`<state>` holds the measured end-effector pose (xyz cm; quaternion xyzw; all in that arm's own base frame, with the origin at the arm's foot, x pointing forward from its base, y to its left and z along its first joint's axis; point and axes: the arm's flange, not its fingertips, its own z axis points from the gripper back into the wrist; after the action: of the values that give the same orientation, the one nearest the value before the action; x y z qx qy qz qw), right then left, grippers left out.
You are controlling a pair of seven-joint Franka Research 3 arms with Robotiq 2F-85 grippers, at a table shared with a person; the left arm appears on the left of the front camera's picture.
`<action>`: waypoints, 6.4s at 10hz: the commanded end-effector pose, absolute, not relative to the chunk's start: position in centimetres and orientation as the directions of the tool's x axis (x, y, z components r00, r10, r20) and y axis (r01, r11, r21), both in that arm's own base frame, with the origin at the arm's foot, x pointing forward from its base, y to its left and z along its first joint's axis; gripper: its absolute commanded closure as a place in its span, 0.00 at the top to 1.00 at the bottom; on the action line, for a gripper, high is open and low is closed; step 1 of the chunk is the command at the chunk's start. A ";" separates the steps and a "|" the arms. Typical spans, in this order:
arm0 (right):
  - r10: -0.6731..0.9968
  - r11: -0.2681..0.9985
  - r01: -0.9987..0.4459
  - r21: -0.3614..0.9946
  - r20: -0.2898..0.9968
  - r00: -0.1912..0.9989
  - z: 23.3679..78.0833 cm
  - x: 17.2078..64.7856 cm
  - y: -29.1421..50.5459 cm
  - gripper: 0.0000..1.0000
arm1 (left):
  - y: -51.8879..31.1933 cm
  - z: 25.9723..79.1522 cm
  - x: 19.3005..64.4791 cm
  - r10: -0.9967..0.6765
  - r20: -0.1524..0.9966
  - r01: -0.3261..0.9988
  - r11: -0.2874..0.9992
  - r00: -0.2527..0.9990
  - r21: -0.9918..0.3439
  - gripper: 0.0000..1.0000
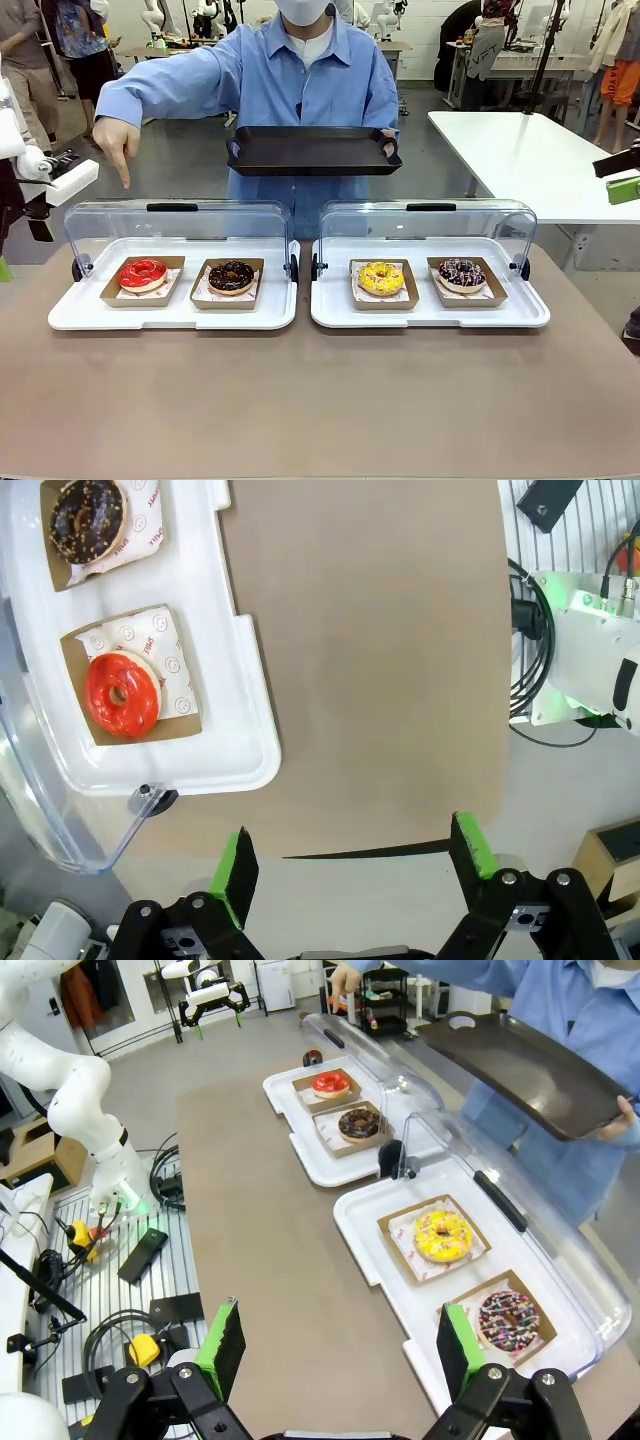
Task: Provide the desired donut to the person.
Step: Pick up and lift the Paper togo box containing the Donut pointed at by the person.
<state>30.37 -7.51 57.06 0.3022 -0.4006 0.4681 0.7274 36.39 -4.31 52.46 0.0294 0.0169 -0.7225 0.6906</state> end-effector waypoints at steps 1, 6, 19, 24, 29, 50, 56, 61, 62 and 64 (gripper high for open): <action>0.427 0.366 -0.929 0.054 0.877 0.219 56.9 30.6 -7.5 1.00 | -4.7 52.8 36.2 -0.999 -0.041 1.000 -0.030 -0.030 0.009 1.00; 0.427 0.366 -0.929 0.054 0.877 0.219 56.9 30.6 -7.5 1.00 | -5.5 45.6 41.1 -0.995 -0.097 0.989 -0.046 -0.033 0.138 1.00; 0.427 0.366 -0.929 0.054 0.877 0.219 56.9 30.6 -7.5 1.00 | -7.4 37.4 44.6 -0.994 -0.072 0.991 -0.085 -0.078 0.101 1.00; 0.427 0.366 -0.929 0.054 0.877 0.219 56.9 30.6 -7.5 1.00 | -8.6 36.2 47.2 -0.978 0.151 0.983 -0.124 -0.144 0.138 1.00; 0.427 0.366 -0.929 0.054 0.877 0.219 56.9 30.6 -7.5 1.00 | -9.8 34.4 50.2 -0.983 0.130 0.989 -0.117 -0.128 0.090 1.00; 0.427 0.366 -0.929 0.054 0.877 0.219 56.9 30.6 -7.5 1.00 | -9.0 37.4 47.2 -0.999 0.007 0.999 -0.043 -0.043 0.008 0.00; 0.427 0.366 -0.929 0.054 0.877 0.219 56.9 30.6 -7.5 1.00 | -8.3 49.1 37.3 -0.999 -0.025 1.000 0.030 0.030 -0.003 0.00; 0.427 0.366 -0.929 0.054 0.877 0.219 56.9 30.6 -7.5 1.00 | -8.6 59.4 36.5 -0.995 -0.023 0.989 0.091 0.095 0.114 0.00; 0.427 0.366 -0.929 0.054 0.877 0.219 56.9 30.6 -7.5 1.00 | -8.2 60.7 37.9 -0.996 -0.011 0.988 0.092 0.094 0.123 0.00; 0.427 0.366 -0.929 0.054 0.877 0.219 56.9 30.6 -7.5 1.00 | -7.8 59.1 37.9 -0.995 -0.014 0.990 0.092 0.094 0.104 0.00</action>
<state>30.37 -7.51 57.02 0.3020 -0.3981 0.4690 0.7282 37.74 -7.71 60.51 0.0401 -0.0401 -0.6772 0.7336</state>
